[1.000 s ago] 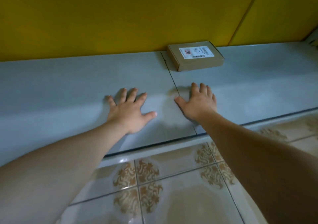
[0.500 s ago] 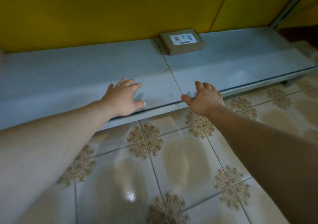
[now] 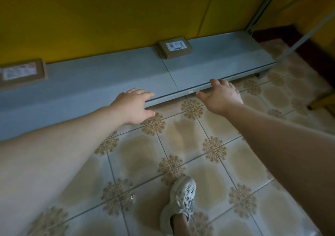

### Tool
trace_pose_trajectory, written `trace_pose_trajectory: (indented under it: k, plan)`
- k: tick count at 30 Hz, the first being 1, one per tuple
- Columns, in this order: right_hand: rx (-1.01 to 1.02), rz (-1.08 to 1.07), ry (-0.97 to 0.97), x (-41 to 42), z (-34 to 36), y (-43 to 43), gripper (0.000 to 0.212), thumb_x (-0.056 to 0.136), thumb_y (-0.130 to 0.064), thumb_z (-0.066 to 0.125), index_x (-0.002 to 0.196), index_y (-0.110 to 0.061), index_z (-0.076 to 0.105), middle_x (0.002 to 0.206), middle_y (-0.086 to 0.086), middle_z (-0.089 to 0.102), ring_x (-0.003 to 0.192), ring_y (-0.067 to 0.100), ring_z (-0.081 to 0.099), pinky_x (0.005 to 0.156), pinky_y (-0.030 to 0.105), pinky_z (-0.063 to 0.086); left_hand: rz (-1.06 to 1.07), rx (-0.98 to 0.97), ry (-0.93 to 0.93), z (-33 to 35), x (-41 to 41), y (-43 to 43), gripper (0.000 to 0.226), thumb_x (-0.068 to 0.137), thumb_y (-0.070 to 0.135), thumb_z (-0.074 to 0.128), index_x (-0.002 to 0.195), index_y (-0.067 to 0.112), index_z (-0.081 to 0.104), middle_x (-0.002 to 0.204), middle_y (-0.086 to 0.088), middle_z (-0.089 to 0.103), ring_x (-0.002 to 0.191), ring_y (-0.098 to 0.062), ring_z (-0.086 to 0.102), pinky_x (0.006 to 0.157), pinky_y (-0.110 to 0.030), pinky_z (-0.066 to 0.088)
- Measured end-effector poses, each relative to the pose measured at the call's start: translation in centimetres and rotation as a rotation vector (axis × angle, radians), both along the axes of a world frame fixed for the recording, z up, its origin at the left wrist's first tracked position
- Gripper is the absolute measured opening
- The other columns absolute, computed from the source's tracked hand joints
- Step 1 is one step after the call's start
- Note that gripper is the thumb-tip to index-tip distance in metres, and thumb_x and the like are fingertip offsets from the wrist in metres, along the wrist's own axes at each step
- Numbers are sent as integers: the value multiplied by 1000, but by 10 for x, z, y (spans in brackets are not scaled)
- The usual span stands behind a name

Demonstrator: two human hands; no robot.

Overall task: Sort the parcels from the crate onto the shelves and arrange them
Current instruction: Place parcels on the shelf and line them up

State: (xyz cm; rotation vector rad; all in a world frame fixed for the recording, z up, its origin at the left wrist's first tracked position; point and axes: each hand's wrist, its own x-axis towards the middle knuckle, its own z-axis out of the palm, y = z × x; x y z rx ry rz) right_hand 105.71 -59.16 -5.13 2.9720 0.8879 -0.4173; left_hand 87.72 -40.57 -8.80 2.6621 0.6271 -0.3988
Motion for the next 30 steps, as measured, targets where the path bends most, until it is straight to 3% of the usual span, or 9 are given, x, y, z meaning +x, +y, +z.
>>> trace_pose_trajectory:
  k: [10, 22, 25, 30]
  plan:
    - [32, 144, 27, -165, 169, -50, 74, 96, -63, 40, 153, -18, 30, 156, 12, 34, 146, 31, 26, 118, 47, 22, 65, -43, -20, 178, -174, -85, 67, 93, 45, 55, 152, 25, 28, 158, -1, 28, 145, -22, 25, 117, -37, 25]
    - [-6, 608, -11, -335, 317, -69, 73, 97, -64, 36, 153, -17, 33, 157, 13, 33, 145, 31, 28, 118, 47, 21, 541, 1, 30, 324, -414, -169, 69, 91, 51, 58, 150, 29, 31, 155, 3, 33, 141, -21, 32, 114, -37, 31]
    - [43, 669, -5, -384, 365, -64, 75, 96, -65, 38, 152, -16, 34, 156, 13, 34, 144, 31, 30, 118, 47, 23, 630, 28, -10, 376, -472, -179, 71, 90, 50, 59, 151, 25, 31, 148, 1, 42, 133, -23, 40, 109, -42, 38]
    - [92, 795, -77, -473, 432, -40, 74, 96, -67, 38, 151, -17, 36, 153, 14, 39, 140, 34, 35, 114, 48, 29, 702, 106, -88, 447, -561, -186, 70, 92, 45, 60, 151, 24, 29, 157, 1, 30, 142, -20, 29, 114, -38, 30]
